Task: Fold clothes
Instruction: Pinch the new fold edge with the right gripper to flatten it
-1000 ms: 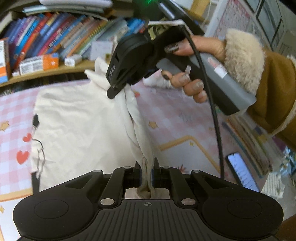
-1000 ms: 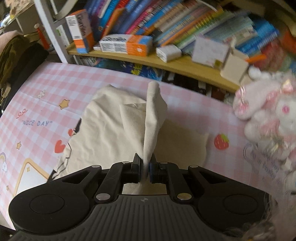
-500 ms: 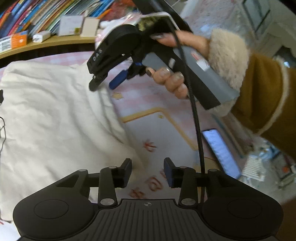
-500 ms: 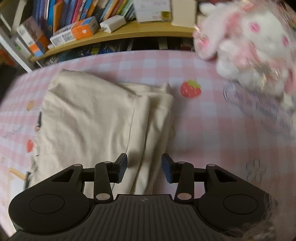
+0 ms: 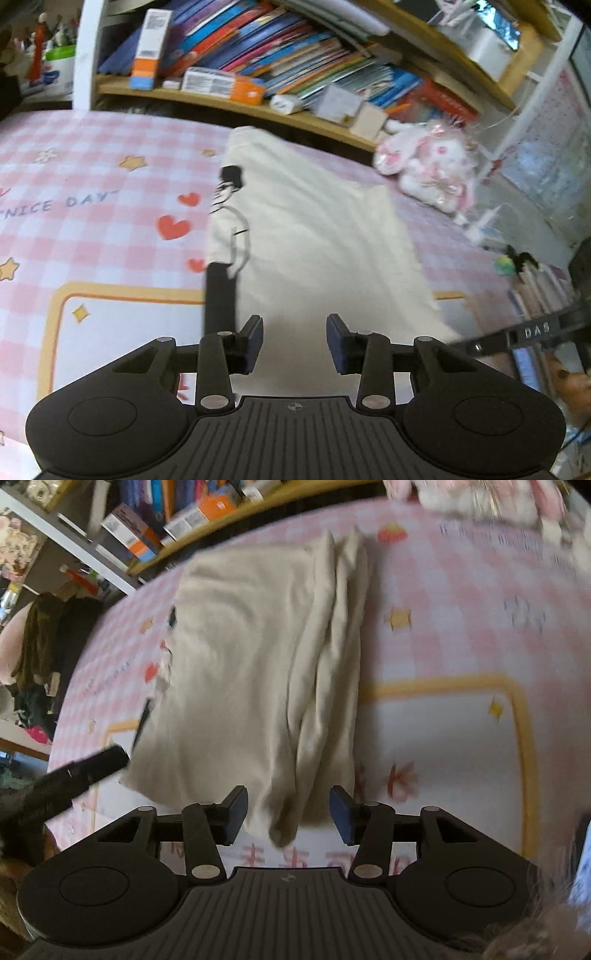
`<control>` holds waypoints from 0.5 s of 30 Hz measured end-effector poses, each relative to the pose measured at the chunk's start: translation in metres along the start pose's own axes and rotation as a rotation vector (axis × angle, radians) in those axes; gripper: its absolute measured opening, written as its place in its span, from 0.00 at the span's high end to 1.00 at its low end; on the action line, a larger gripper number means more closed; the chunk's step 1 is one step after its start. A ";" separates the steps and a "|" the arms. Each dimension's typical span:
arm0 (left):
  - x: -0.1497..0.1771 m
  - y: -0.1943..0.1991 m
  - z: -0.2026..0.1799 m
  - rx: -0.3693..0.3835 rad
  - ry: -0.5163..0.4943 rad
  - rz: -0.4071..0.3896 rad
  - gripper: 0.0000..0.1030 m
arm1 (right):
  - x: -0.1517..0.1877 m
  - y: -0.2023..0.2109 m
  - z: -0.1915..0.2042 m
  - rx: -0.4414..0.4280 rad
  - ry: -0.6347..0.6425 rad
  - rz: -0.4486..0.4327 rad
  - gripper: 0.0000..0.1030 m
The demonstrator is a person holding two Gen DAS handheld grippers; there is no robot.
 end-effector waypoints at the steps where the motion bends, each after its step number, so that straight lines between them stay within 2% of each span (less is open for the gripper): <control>1: 0.003 -0.002 0.004 -0.016 0.007 0.013 0.65 | 0.002 -0.005 -0.001 0.002 -0.009 0.008 0.82; 2: 0.007 -0.005 0.008 -0.033 0.017 0.031 0.66 | 0.003 -0.008 0.000 0.001 -0.014 0.012 0.93; 4: 0.012 -0.006 0.011 -0.039 0.021 0.048 0.67 | 0.004 0.003 0.004 -0.014 -0.004 -0.024 0.94; 6: 0.016 -0.007 0.012 -0.036 0.019 0.059 0.67 | 0.001 0.026 0.012 -0.051 0.023 -0.112 0.94; 7: 0.017 -0.008 0.011 -0.033 0.019 0.063 0.67 | 0.001 0.030 0.009 -0.039 0.014 -0.131 0.94; 10: 0.017 -0.011 0.008 -0.025 0.001 0.071 0.67 | 0.005 -0.001 -0.016 0.059 -0.028 -0.077 0.93; 15: 0.012 -0.005 0.017 -0.054 -0.006 0.062 0.64 | 0.003 -0.015 -0.023 0.024 -0.061 -0.077 0.93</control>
Point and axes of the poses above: each gripper's, at about its wrist camera, not at the fingertips, and y roughly against the way its jaws point, z to its left, x to its underside, the point moved 7 cm from there along -y, roughly the way its jaws point, and after that the axes turned 8 degrees about -y, right-handed, at the moved point
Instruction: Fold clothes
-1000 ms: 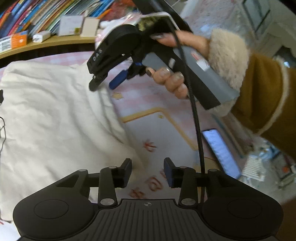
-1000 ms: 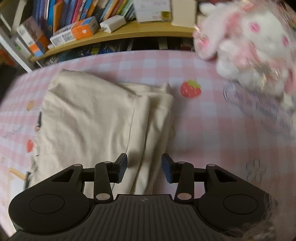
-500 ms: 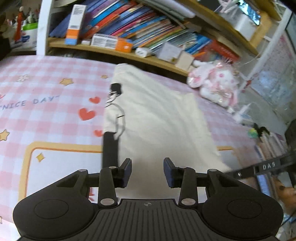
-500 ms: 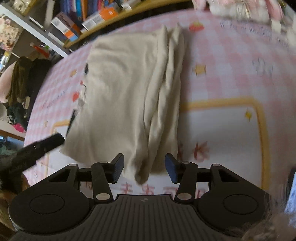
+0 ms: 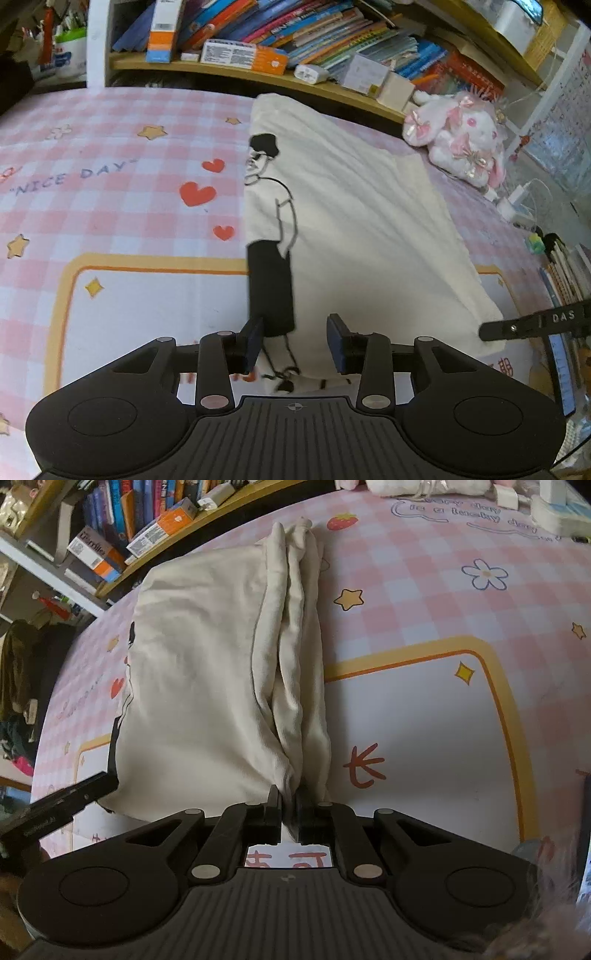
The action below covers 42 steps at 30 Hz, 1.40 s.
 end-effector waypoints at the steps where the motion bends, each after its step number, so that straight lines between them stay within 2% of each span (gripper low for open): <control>1: -0.002 0.002 0.003 -0.007 0.003 -0.006 0.63 | 0.000 -0.001 0.001 0.002 0.006 0.000 0.92; 3: -0.007 0.008 0.009 -0.011 0.010 -0.021 0.63 | -0.003 0.002 0.006 0.019 0.026 -0.014 0.89; 5: -0.014 0.011 0.015 -0.017 0.014 -0.034 0.56 | -0.010 0.008 0.013 0.046 0.060 -0.048 0.78; 6: -0.017 0.011 0.019 -0.023 0.016 -0.041 0.49 | -0.014 0.012 0.018 0.062 0.082 -0.071 0.75; 7: -0.021 0.012 0.022 -0.028 0.019 -0.048 0.47 | -0.017 0.016 0.022 0.080 0.103 -0.095 0.71; 11: -0.033 0.009 0.034 -0.033 0.028 -0.064 0.41 | -0.027 0.031 0.029 0.151 0.171 -0.206 0.54; 12: -0.037 0.008 0.036 -0.036 0.023 -0.073 0.35 | -0.029 0.032 0.030 0.166 0.182 -0.237 0.52; 15: -0.046 0.001 0.043 -0.049 -0.008 -0.111 0.25 | -0.029 0.033 0.033 0.191 0.212 -0.358 0.41; 17: -0.056 -0.004 0.048 -0.066 -0.015 -0.137 0.22 | -0.025 0.038 0.035 0.152 0.228 -0.466 0.07; 19: -0.065 -0.010 0.052 -0.083 -0.017 -0.162 0.19 | -0.021 0.047 0.034 0.119 0.244 -0.557 0.00; 21: -0.073 -0.019 0.054 -0.088 -0.029 -0.172 0.18 | -0.021 0.049 0.029 0.148 0.255 -0.593 0.00; 23: -0.080 -0.028 0.056 -0.069 -0.048 -0.165 0.18 | -0.026 0.044 0.022 0.203 0.228 -0.576 0.00; 26: -0.090 -0.045 0.065 -0.014 -0.022 -0.148 0.18 | -0.031 0.039 0.013 0.192 0.151 -0.526 0.00; 28: -0.098 -0.056 0.072 0.031 0.019 -0.137 0.19 | -0.032 0.034 0.011 0.148 0.108 -0.466 0.01; 30: -0.108 -0.068 0.082 0.073 0.073 -0.131 0.20 | -0.032 0.028 0.011 0.141 0.080 -0.420 0.07; 31: -0.113 -0.074 0.087 0.092 0.102 -0.128 0.20 | -0.031 0.025 0.011 0.143 0.074 -0.405 0.19; 32: -0.117 -0.080 0.092 0.109 0.127 -0.127 0.20 | -0.030 0.023 0.012 0.150 0.074 -0.397 0.34; 34: -0.125 -0.092 0.101 0.133 0.170 -0.123 0.20 | -0.027 0.016 0.013 0.163 0.068 -0.375 0.48; 42: -0.158 -0.136 0.114 0.232 0.255 -0.097 0.20 | -0.021 0.002 0.012 0.182 0.041 -0.329 0.50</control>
Point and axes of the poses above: each gripper's, at about its wrist camera, not at the fingertips, and y roughly against the way its jaws point, z to its left, x to its underside, the point moved 7 cm from there along -y, roughly the way its jaws point, and after that the axes turned 8 degrees about -y, right-handed, at the moved point
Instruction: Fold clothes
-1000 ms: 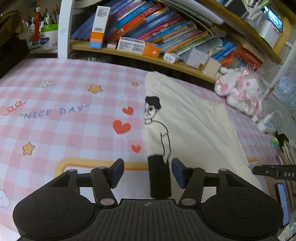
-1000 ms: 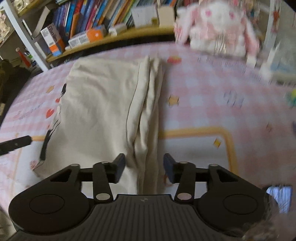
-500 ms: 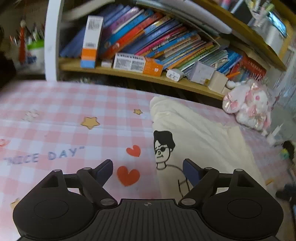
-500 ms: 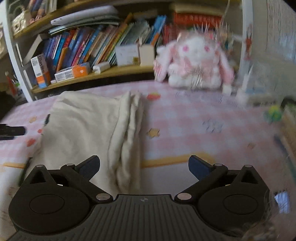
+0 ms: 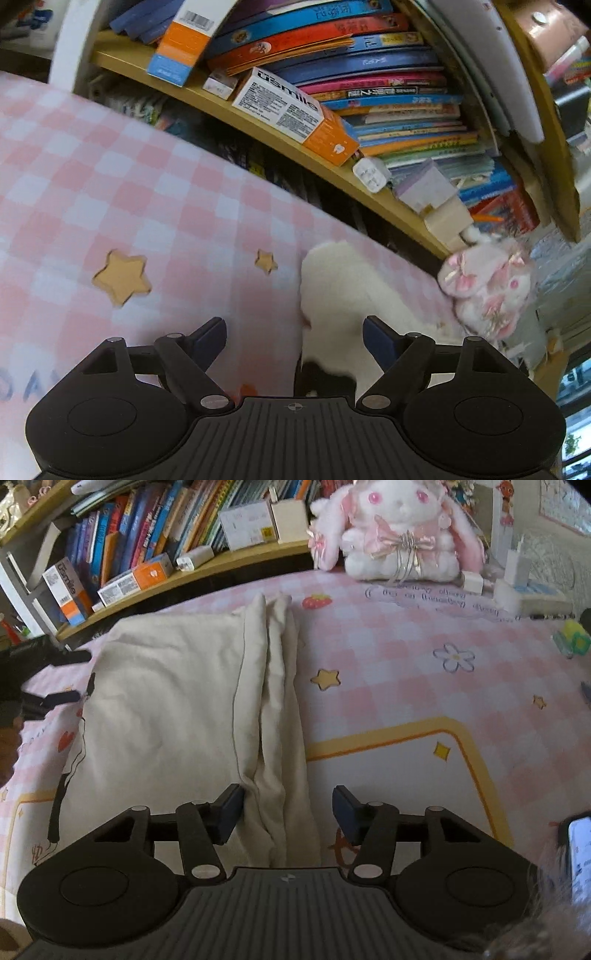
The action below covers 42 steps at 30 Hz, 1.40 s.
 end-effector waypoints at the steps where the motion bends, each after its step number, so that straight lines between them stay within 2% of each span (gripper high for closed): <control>1: -0.004 -0.004 0.000 0.006 0.008 -0.003 0.20 | 0.000 0.000 0.001 0.005 0.005 -0.001 0.50; 2: -0.008 -0.009 0.000 0.010 0.019 -0.006 0.21 | 0.000 -0.001 0.002 0.010 0.011 0.001 0.50; 3: -0.012 -0.013 0.001 0.014 0.030 -0.010 0.25 | 0.000 -0.001 0.002 0.015 0.017 0.002 0.50; 5: -0.017 -0.021 0.002 0.021 0.070 -0.006 0.45 | 0.000 -0.002 0.004 0.024 0.029 0.006 0.49; 6: -0.019 -0.025 0.002 0.035 0.098 0.005 0.72 | 0.000 -0.003 0.005 0.028 0.035 0.007 0.49; 7: -0.021 -0.024 -0.004 0.036 0.073 -0.015 0.89 | 0.000 -0.003 0.005 0.031 0.040 0.009 0.49; 9: -0.029 -0.013 -0.025 0.011 -0.050 -0.101 0.93 | 0.000 -0.003 0.005 0.034 0.044 0.012 0.49; 12: -0.026 0.006 -0.073 -0.059 -0.403 -0.221 0.92 | 0.000 -0.003 0.005 0.034 0.042 0.012 0.49; 13: -0.025 0.003 -0.077 -0.081 -0.442 -0.211 0.87 | 0.000 -0.003 0.005 0.034 0.042 0.011 0.48; 15: -0.024 -0.019 -0.053 -0.129 -0.326 -0.082 0.84 | 0.001 -0.003 0.006 0.036 0.045 0.008 0.48; 17: -0.022 -0.033 -0.021 -0.141 -0.151 0.020 0.74 | 0.001 -0.004 0.007 0.039 0.051 0.006 0.47; 20: -0.016 -0.020 -0.003 -0.091 -0.035 0.006 0.54 | 0.001 -0.003 0.007 0.035 0.049 0.004 0.47; 21: -0.013 -0.016 -0.001 -0.082 -0.031 0.007 0.48 | 0.001 -0.003 0.006 0.032 0.050 0.002 0.47; 22: -0.008 -0.011 -0.002 -0.077 -0.045 0.016 0.48 | 0.001 -0.002 0.006 0.030 0.050 -0.002 0.47; 29: 0.040 0.030 -0.014 -0.021 -0.071 0.071 0.48 | 0.002 -0.002 0.008 0.023 0.051 -0.013 0.41; 33: 0.066 0.048 -0.027 -0.065 -0.103 0.069 0.53 | 0.001 -0.003 0.006 0.013 0.039 -0.010 0.41; 35: 0.076 0.052 -0.035 -0.093 -0.124 0.083 0.62 | 0.000 -0.002 0.006 0.009 0.029 -0.010 0.41; 37: 0.086 0.054 -0.039 -0.095 -0.125 0.106 0.94 | 0.000 -0.002 0.005 0.006 0.024 -0.010 0.41; 39: 0.095 0.058 -0.041 -0.103 -0.121 0.115 0.96 | 0.000 -0.002 0.005 -0.001 0.028 -0.006 0.44; 41: 0.101 0.065 -0.043 -0.111 -0.111 0.106 0.97 | 0.001 -0.001 0.006 -0.043 0.026 0.010 0.69; 42: 0.103 0.070 -0.043 -0.115 -0.106 0.098 0.97 | 0.002 -0.001 0.007 -0.068 0.011 0.025 0.72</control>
Point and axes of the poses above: each gripper's, at about its wrist camera, not at the fingertips, and y roughly against the way its jaws point, z to its left, x to its underside, the point moved 7 cm from there along -y, roughly the way its jaws point, and after that the axes turned 8 degrees about -y, right-handed, at the moved point
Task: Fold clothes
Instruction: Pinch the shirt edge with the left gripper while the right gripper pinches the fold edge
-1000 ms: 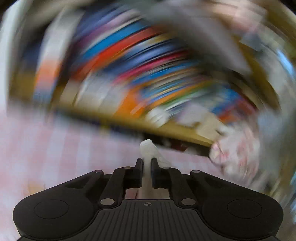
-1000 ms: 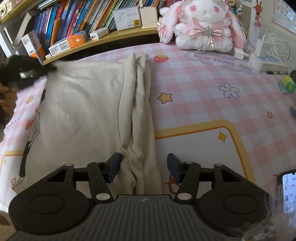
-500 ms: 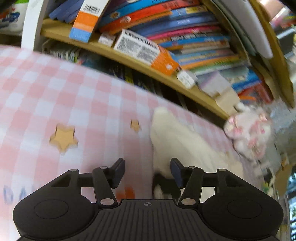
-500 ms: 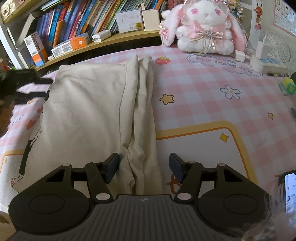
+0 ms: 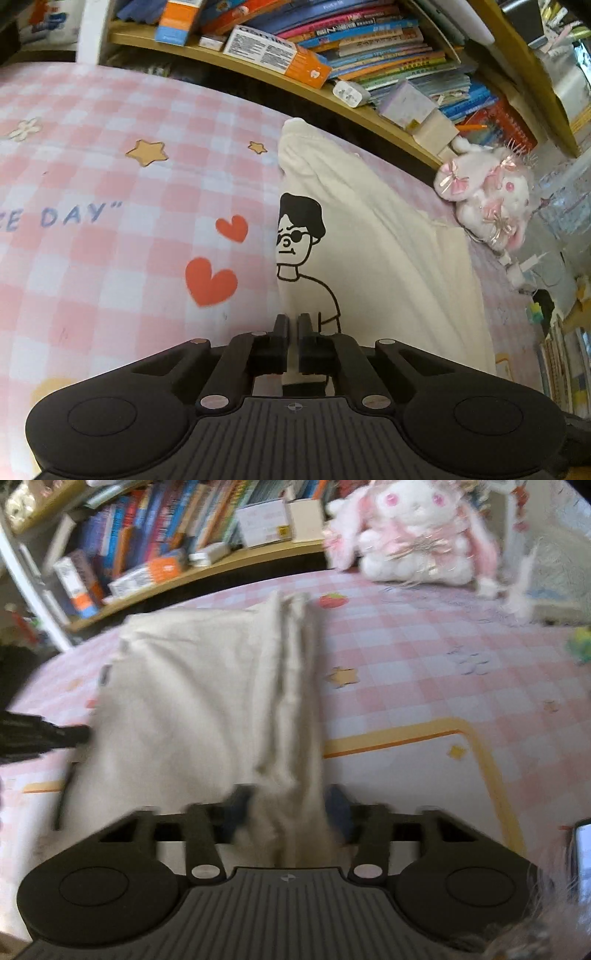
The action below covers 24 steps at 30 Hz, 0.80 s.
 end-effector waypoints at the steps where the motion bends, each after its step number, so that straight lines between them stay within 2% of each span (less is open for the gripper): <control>1: 0.003 0.005 0.000 -0.005 0.005 -0.007 0.97 | 0.001 0.000 0.000 -0.011 -0.007 0.008 0.73; 9: 0.036 0.038 0.008 -0.062 0.076 -0.036 0.97 | 0.019 0.011 0.006 -0.095 0.007 0.070 0.75; 15: 0.061 0.059 0.018 -0.123 0.142 -0.055 0.97 | 0.044 0.024 0.019 -0.162 0.074 0.123 0.75; 19: 0.076 0.070 0.022 -0.168 0.161 -0.059 0.97 | 0.053 0.030 0.023 -0.185 0.115 0.129 0.75; 24: 0.094 0.079 0.018 -0.165 0.181 -0.062 0.97 | 0.056 0.034 0.021 -0.199 0.110 0.118 0.74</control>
Point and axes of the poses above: each gripper's, at about its wrist camera, not at the fingertips, and y roughly against the way its jaws point, z to its left, x to its underside, the point moved 7 cm from there along -y, roughly the way its jaws point, and after that the axes turned 8 degrees about -y, right-handed, at the moved point
